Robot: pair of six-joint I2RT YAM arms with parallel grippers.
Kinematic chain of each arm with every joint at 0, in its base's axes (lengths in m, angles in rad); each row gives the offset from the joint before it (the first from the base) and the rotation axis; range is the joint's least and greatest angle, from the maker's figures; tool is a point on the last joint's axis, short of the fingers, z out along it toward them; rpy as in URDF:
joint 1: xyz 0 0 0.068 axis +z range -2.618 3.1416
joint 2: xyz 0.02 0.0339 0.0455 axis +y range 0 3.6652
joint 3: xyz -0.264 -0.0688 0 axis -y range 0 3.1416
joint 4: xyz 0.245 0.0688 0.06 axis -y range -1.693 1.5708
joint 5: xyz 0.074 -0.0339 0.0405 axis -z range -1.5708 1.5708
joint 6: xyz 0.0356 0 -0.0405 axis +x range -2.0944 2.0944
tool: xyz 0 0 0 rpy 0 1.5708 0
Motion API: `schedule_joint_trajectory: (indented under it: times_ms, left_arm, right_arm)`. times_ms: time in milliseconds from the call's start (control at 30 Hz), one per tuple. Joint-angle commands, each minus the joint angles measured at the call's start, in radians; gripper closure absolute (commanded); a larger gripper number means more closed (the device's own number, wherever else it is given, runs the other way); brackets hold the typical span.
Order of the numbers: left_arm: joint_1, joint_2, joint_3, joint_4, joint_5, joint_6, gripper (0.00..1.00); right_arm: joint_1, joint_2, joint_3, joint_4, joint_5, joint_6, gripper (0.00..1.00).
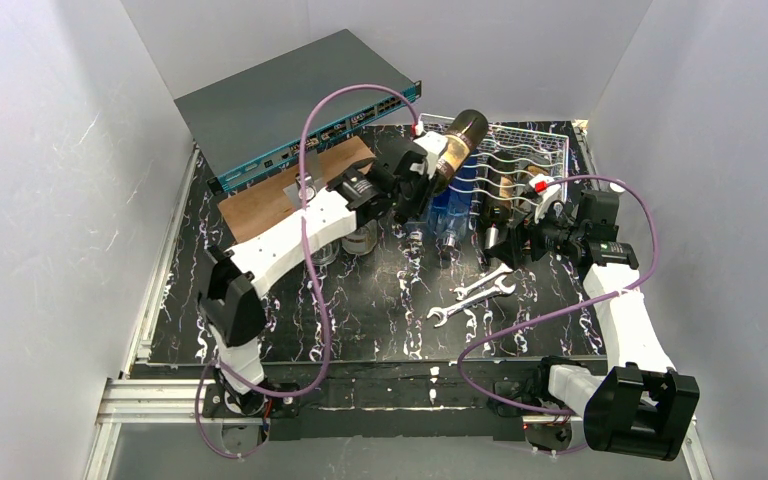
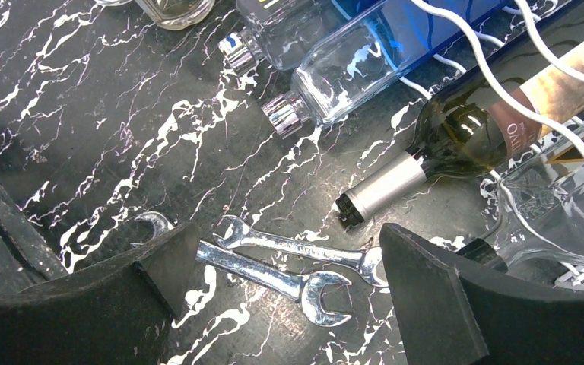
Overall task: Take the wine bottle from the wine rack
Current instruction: Pick up the wine bottle from the wine rack, then place the wine bottle at the center of the board.
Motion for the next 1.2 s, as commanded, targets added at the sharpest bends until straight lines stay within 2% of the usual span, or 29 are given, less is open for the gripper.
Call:
schedule_joint_trajectory:
  times_ms: [0,333,500,700,867,1167]
  left_arm:
    - [-0.006,-0.196,-0.068,0.061,0.056,-0.028,1.0]
    - [-0.009,-0.452,-0.349,0.011,0.114,-0.097,1.0]
    - [-0.013,-0.573,-0.478,-0.014,0.184,-0.131,1.0]
    - [-0.02,-0.69,-0.599,-0.055,0.246,-0.154,1.0]
    - [-0.02,-0.775,-0.673,-0.086,0.252,-0.169,1.0]
    - [-0.02,-0.847,-0.736,-0.108,0.264,-0.178,1.0]
  right_arm:
    - [0.003,-0.014,0.007,-0.006,-0.022,-0.037,0.01]
    - [0.003,-0.021,0.028,-0.117,-0.132,-0.166,0.02]
    - [0.004,-0.008,0.042,-0.216,-0.197,-0.291,0.02]
    - [0.004,0.016,0.067,-0.313,-0.191,-0.408,0.02]
    - [0.005,0.034,0.099,-0.413,-0.217,-0.522,0.01]
    - [0.077,0.064,0.145,-0.466,-0.167,-0.584,0.02]
